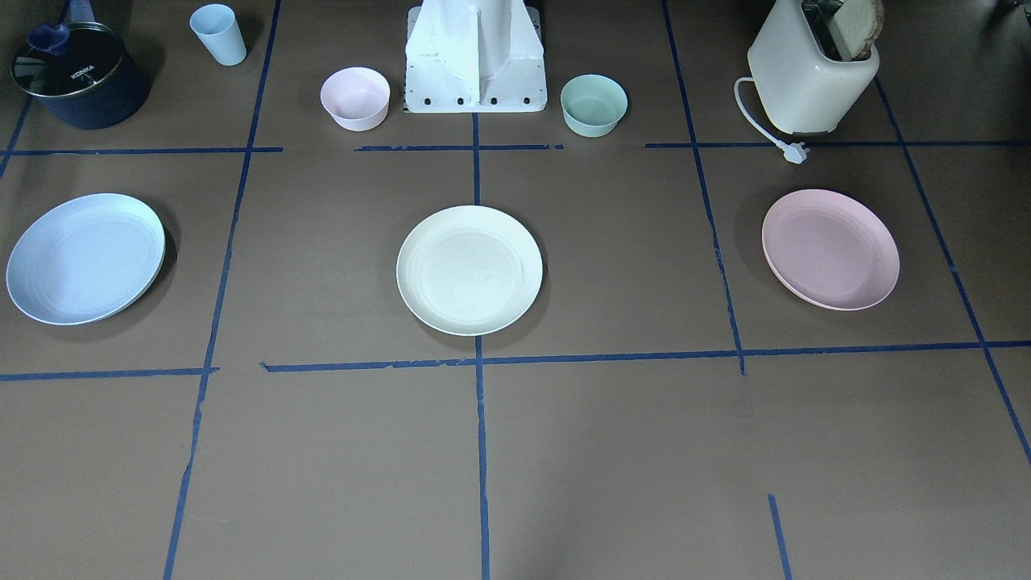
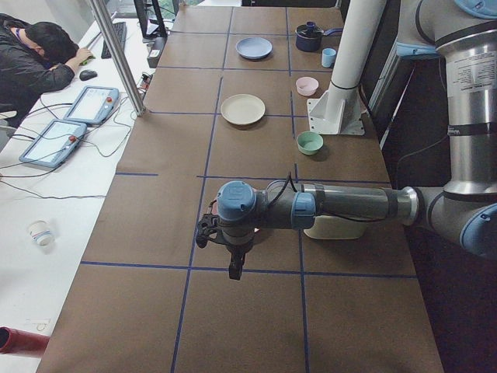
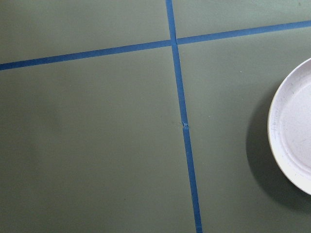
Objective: Stack three plates with pink and blue
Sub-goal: 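Reach the left gripper toward the rim of the pink plate, then grasp the pink plate rim with the left gripper and lift it, then carry the pink plate over the cream plate and lower it on top, then open the left gripper and withdraw the left arm out of view, then reach the right gripper to the rim of the light blue plate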
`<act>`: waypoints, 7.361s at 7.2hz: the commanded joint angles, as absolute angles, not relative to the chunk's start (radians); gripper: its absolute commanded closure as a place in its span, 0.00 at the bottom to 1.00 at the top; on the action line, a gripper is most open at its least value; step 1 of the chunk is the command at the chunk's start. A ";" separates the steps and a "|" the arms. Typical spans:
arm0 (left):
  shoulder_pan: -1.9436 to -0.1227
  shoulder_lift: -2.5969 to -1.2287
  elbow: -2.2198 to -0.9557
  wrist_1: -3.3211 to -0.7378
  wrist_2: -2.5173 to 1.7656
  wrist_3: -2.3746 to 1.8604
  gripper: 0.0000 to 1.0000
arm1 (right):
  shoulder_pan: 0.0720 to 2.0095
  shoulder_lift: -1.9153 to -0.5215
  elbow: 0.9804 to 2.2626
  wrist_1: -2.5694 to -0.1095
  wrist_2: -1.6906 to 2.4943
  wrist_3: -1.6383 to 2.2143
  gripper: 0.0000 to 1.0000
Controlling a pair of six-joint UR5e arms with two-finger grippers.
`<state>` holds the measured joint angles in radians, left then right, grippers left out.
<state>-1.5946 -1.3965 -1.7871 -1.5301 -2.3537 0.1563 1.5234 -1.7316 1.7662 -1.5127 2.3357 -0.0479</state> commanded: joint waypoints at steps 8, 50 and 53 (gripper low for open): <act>-1.142 -1.437 -1.504 -2.361 -2.239 -0.659 0.00 | 1.414 -1.741 1.779 -1.368 2.336 0.077 0.00; -1.605 -1.404 -1.781 -1.462 -2.427 0.224 0.00 | 1.289 -1.786 1.512 -0.771 2.358 0.559 0.00; -1.605 -1.404 -1.782 -1.463 -2.427 0.225 0.00 | 1.131 -1.740 1.384 -0.529 2.291 0.784 0.01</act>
<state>-1.6045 -1.4036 -1.7820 -1.4633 -2.4267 0.2243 1.1942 -1.7526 1.4154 -0.5870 2.3311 0.7271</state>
